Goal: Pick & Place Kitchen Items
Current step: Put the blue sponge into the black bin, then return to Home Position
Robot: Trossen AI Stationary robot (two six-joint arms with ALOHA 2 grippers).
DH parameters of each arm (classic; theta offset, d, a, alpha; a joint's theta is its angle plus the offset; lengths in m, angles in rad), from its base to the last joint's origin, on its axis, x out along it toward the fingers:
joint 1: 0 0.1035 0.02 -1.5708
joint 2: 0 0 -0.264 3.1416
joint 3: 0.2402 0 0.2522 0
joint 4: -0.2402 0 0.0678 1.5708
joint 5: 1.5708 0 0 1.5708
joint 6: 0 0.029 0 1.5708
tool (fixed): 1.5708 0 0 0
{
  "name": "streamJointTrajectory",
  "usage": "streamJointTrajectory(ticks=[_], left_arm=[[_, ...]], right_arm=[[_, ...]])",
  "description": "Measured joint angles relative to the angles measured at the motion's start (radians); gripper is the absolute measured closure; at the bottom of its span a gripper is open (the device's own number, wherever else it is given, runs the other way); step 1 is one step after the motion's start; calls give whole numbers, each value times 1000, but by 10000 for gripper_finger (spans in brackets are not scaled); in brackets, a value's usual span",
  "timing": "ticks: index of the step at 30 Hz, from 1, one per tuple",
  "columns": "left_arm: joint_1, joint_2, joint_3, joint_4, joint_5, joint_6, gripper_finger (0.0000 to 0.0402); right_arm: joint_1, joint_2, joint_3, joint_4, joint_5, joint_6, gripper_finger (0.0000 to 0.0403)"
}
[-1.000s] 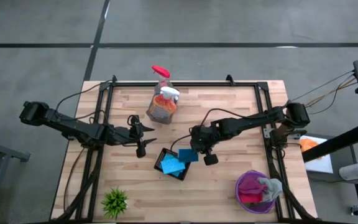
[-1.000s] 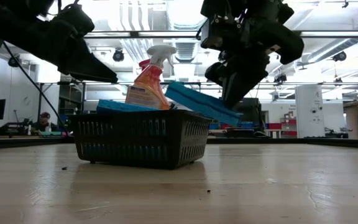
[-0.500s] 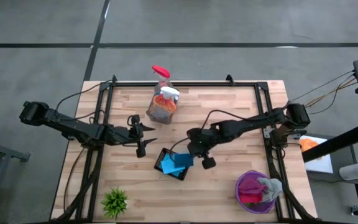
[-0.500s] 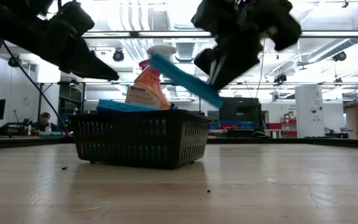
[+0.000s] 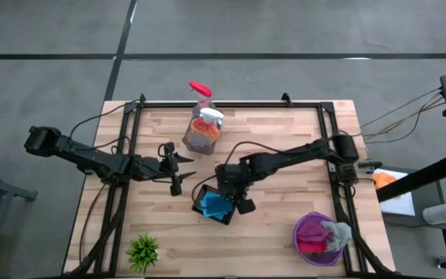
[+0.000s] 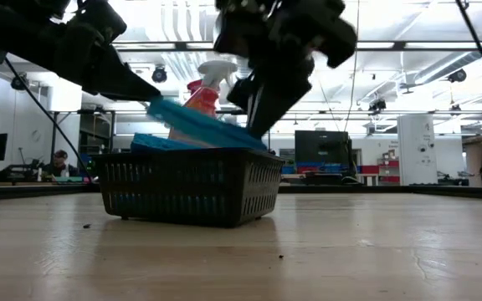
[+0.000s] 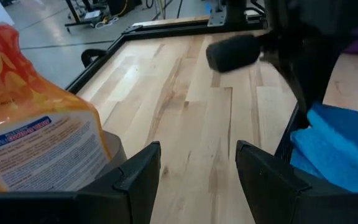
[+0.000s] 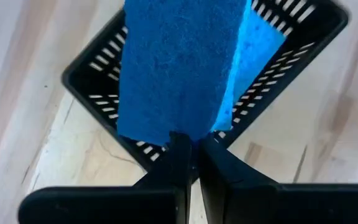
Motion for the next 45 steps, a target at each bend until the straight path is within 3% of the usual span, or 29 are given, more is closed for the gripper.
streamJointTrajectory(ticks=[8, 17, 20, 29, 33, 38, 45], left_arm=[[0, 0, 0, 0, 0, 0, 192], [0, 0, 0, -2, 0, 0, 192], [0, 0, 0, -1, 0, 0, 192], [0, 0, 0, -1, 0, 0, 192], [0, 0, 0, -1, 0, 0, 192], [0, 0, 0, -2, 0, 0, 192], [0, 0, 0, -11, 0, 0, 192]], right_arm=[[-6, 106, 102, -67, 0, 32, 385], [-6, 58, 108, -74, 52, 49, 375], [-4, 44, 108, -73, 53, 49, 338], [-4, 25, 108, -76, 47, 41, 165], [-4, 6, 108, -79, 45, 37, 106], [1, -23, 107, -78, 45, 22, 68], [32, -123, 46, 38, 40, 10, 61]])
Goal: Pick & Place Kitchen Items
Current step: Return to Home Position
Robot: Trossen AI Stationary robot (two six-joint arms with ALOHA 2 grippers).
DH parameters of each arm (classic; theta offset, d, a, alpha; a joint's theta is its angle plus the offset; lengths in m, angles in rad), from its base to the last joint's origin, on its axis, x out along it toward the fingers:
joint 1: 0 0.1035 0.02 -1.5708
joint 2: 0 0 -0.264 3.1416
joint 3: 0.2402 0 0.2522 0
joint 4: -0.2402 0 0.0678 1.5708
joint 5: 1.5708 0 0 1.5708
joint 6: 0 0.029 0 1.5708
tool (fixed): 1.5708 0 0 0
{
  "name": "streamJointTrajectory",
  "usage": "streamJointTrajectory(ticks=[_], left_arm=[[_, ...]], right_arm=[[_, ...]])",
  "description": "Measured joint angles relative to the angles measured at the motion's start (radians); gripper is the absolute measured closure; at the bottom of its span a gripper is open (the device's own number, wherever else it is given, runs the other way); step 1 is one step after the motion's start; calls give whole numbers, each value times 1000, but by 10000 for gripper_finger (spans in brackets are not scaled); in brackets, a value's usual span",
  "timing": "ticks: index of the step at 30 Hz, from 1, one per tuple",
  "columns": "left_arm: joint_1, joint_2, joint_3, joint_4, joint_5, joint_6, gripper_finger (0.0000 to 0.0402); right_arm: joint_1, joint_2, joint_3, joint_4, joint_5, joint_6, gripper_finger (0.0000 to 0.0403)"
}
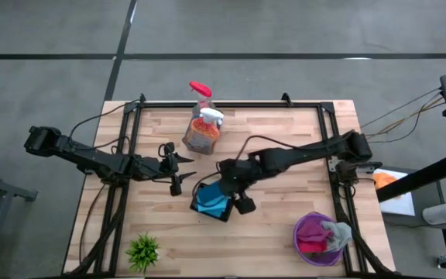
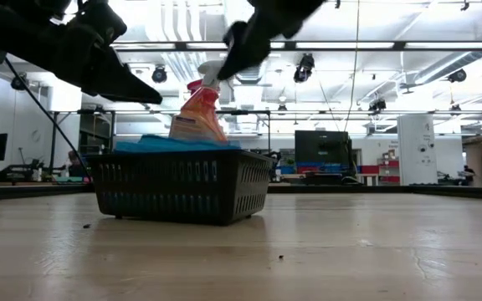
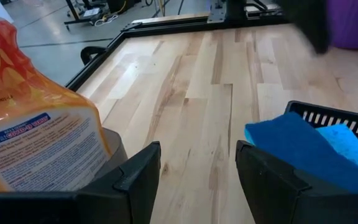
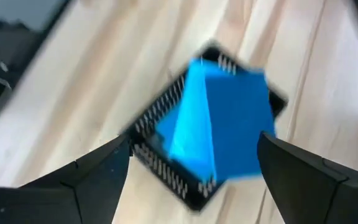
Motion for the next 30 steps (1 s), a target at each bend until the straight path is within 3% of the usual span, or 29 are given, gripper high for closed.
streamJointTrajectory(ticks=[5, 13, 17, 22, 30], left_arm=[[0, 0, 0, 0, 0, 0, 192], [0, 0, 0, -3, 0, 0, 192], [0, 0, 0, -4, 0, 0, 192], [0, 0, 0, -3, 0, -1, 192], [0, 0, 0, 1, 0, -4, 192]], right_arm=[[20, -130, -180, 315, -25, -7, 61], [61, -438, -667, 1030, -38, 68, 61], [82, -645, -850, 1072, -35, 20, 61], [91, -924, -1029, 1037, -40, 86, 61], [94, -1333, -1232, 978, -101, 1, 61]])
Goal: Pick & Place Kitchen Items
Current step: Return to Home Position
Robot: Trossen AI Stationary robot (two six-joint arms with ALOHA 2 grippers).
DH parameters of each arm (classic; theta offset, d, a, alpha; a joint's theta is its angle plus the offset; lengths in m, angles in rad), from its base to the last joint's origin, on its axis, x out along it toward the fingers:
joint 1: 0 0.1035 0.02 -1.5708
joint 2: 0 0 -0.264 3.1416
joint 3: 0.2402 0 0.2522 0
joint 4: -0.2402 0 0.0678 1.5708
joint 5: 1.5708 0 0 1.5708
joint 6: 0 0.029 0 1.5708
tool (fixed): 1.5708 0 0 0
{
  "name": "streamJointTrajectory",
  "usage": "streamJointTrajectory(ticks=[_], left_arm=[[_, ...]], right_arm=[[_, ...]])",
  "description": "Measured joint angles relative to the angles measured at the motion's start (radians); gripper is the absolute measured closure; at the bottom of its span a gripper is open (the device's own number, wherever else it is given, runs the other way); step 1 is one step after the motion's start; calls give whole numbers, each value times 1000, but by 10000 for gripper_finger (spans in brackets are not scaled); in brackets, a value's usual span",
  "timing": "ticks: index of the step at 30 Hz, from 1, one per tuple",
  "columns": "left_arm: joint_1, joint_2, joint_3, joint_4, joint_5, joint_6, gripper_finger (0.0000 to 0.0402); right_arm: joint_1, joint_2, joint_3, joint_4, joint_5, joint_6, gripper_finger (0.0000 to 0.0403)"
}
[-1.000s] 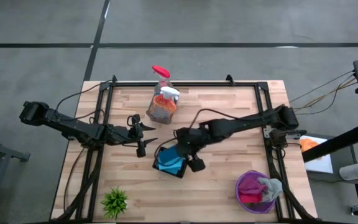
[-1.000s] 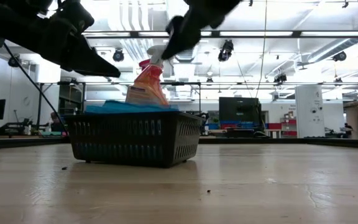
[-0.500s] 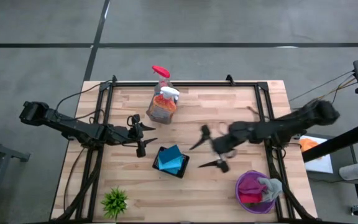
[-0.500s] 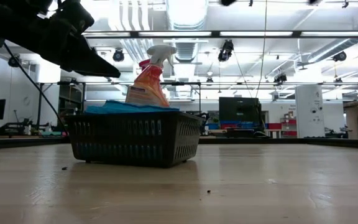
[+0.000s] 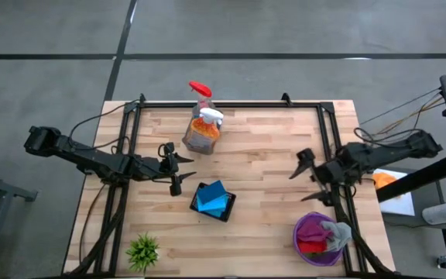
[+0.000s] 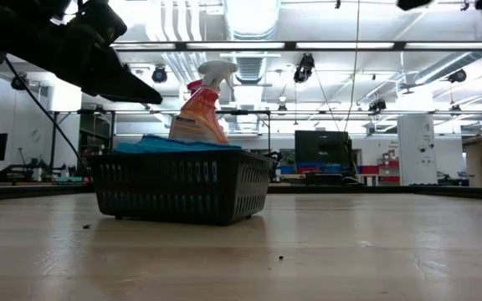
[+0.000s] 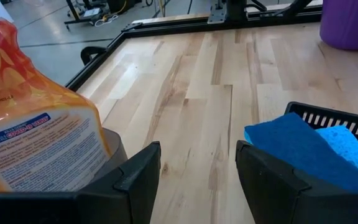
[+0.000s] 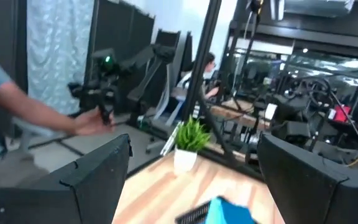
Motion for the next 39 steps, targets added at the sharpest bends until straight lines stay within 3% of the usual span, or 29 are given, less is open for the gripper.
streamJointTrajectory(ticks=[7, 15, 18, 22, 24, 30, 39], left_arm=[[0, 0, 0, 1, 0, -21, 192], [0, 0, 0, 18, 1, -68, 192], [0, 0, 0, 48, 9, -191, 192], [1, -24, -1, 87, 274, -141, 192], [0, -86, 1, 110, 356, -120, 192], [-15, -400, -28, 14, 361, -58, 192], [-20, -833, -280, -72, 350, -28, 192]], right_arm=[[-2, -274, -7, -312, 0, -46, 61], [-1, -465, -91, -374, -13, -28, 61], [-1, -521, -148, -373, -13, 0, 61], [-2, -514, -182, -370, -13, 17, 61], [-2, -504, -182, -357, -13, 19, 61], [-2, -522, -174, -356, -13, 37, 61], [-2, -521, -188, -371, -12, 26, 61]])
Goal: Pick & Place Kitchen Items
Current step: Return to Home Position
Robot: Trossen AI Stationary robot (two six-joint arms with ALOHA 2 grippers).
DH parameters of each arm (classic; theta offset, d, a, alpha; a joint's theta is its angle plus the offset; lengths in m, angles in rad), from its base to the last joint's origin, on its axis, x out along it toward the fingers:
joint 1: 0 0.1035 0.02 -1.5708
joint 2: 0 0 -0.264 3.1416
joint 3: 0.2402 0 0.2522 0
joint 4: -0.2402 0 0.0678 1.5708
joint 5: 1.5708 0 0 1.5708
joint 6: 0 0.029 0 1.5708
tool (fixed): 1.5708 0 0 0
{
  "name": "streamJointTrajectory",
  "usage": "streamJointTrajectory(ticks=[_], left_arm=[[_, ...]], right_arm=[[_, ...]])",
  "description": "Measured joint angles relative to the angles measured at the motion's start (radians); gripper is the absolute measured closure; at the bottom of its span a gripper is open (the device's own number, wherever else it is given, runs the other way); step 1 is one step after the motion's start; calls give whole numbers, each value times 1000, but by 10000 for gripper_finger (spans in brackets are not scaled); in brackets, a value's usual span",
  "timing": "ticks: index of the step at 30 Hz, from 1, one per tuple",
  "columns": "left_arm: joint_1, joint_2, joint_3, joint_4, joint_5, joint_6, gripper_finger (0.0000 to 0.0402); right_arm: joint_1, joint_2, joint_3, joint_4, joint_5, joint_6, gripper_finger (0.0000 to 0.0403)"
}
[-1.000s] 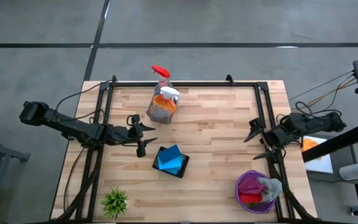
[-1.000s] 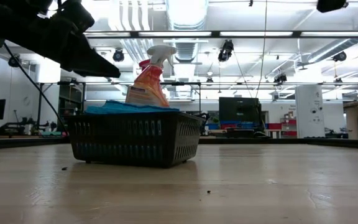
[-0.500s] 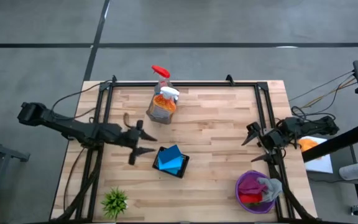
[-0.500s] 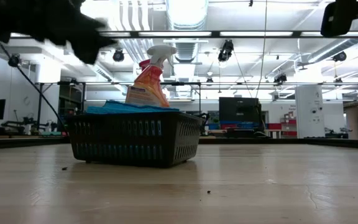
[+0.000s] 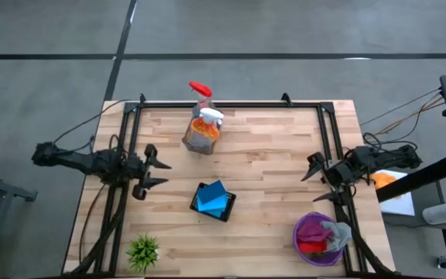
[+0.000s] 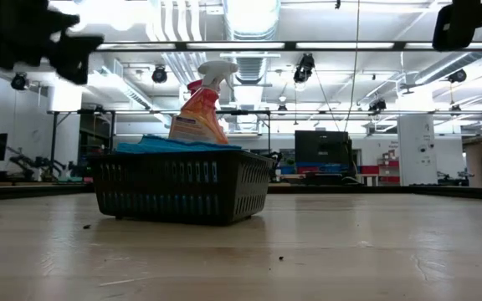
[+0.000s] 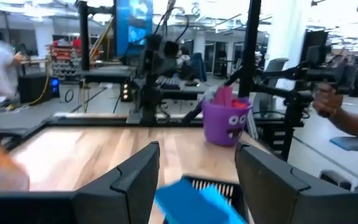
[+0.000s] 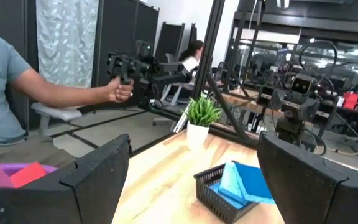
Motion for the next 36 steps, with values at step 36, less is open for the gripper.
streamJointTrajectory(ticks=[36], left_arm=[[4, -161, -53, -184, -54, 29, 192]], right_arm=[[-6, 116, -109, 6, 355, 61, 61]])
